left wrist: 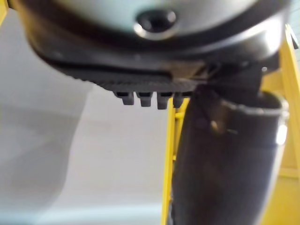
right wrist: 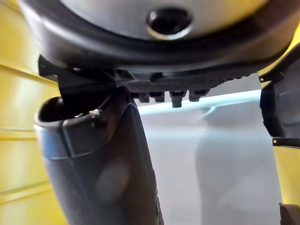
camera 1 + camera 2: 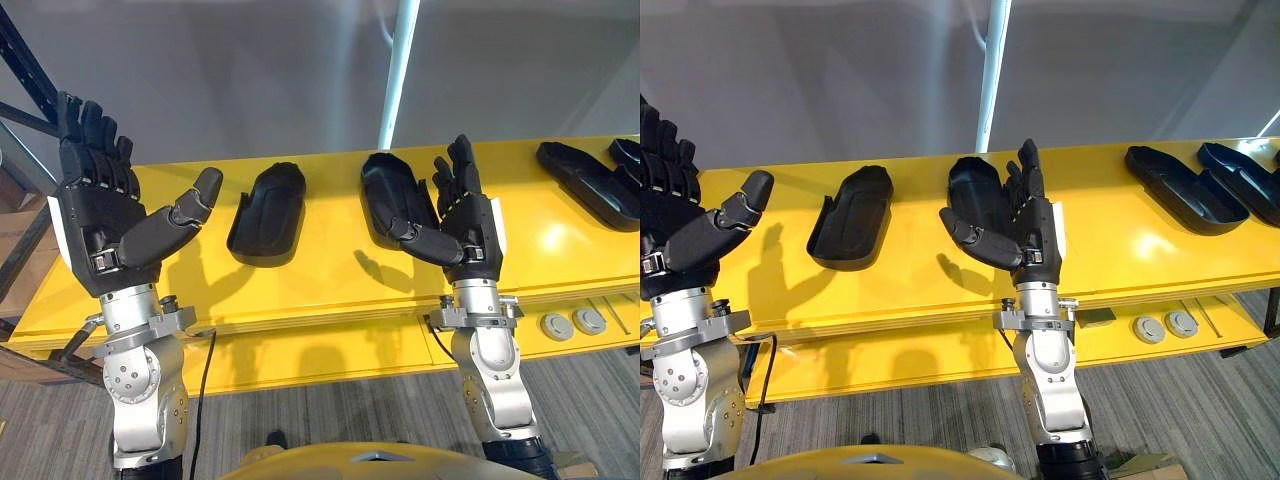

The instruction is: Walk over and take three plastic housings, then place them on the shelf

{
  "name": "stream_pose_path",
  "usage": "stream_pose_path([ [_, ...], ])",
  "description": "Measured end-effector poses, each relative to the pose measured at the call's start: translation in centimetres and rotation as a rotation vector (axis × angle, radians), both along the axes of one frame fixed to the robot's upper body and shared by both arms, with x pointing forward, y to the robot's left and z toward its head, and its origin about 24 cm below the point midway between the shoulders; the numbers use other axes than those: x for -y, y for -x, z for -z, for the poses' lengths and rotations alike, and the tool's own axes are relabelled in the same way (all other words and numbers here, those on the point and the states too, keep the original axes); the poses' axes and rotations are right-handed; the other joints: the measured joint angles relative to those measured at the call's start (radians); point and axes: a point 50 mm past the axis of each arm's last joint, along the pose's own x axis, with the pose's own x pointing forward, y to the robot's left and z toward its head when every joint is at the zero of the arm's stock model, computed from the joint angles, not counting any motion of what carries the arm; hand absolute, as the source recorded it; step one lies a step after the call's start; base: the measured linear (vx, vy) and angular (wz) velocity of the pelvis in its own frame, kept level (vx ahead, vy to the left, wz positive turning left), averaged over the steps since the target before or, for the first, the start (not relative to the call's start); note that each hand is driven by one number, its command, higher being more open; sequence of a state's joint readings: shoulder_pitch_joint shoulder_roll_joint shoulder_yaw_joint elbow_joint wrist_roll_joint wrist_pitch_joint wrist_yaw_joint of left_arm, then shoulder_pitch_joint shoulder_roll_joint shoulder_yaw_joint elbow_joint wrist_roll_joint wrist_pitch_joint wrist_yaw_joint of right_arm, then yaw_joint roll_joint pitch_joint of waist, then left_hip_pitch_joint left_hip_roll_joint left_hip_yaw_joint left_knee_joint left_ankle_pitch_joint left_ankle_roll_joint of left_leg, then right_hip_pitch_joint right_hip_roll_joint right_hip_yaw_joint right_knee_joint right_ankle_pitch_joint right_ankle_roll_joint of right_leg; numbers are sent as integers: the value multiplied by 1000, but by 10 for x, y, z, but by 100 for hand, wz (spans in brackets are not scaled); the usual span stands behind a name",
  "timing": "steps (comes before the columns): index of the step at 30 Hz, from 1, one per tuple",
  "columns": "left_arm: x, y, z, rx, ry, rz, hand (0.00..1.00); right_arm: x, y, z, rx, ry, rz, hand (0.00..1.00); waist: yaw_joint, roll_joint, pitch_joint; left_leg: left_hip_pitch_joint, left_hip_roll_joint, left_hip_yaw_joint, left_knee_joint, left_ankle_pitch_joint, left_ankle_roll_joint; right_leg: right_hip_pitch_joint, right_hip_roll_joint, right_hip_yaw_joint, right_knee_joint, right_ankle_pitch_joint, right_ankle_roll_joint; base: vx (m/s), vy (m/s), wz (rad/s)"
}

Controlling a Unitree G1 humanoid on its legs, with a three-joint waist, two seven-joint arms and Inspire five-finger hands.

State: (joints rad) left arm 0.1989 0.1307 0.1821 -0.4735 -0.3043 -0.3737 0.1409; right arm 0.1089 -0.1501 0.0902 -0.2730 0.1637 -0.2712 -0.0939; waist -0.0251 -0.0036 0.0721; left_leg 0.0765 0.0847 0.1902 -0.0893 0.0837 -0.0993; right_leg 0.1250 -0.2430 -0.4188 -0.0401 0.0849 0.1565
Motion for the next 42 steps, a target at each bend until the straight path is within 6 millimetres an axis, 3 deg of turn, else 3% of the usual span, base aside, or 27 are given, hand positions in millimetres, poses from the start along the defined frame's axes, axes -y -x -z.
stream_pose_path([
  [6,2,5,9,-47,15,1,100,7,3,2,-4,7,23,100,-1,0,6,2,7,-3,5,7,6,0,3,10,4,0,0,0,0,0],
  [11,0,6,26,-156,36,-12,100,27,8,-3,55,17,97,100,10,0,88,-7,5,15,6,8,5,-52,-4,42,59,-24,-12,-62,11,-13],
  [16,-3,-4,64,-402,63,-67,100,42,15,-20,166,23,182,100,-6,4,184,-108,11,42,85,-8,18,-162,-19,97,110,-23,-6,-82,4,-15],
  [19,1,-7,77,-484,77,-48,100,47,16,-22,180,26,205,100,-7,6,195,-114,13,47,90,-14,17,-168,-17,102,110,-22,-6,-6,-7,-6],
  [27,5,-10,78,-496,54,15,100,45,13,-32,222,54,176,100,3,29,209,-146,22,47,164,-55,16,-169,-16,105,113,-15,-7,51,-5,0],
  [34,6,-17,81,-492,56,24,100,46,11,-38,243,98,144,100,3,45,249,-177,46,62,299,-149,16,-173,-18,141,165,-51,-1,-33,15,-10],
  [42,6,-21,79,-456,77,72,100,49,12,-38,239,110,146,100,0,47,251,-206,53,72,341,-166,13,-196,-19,156,176,-48,-3,-8,0,-4],
])
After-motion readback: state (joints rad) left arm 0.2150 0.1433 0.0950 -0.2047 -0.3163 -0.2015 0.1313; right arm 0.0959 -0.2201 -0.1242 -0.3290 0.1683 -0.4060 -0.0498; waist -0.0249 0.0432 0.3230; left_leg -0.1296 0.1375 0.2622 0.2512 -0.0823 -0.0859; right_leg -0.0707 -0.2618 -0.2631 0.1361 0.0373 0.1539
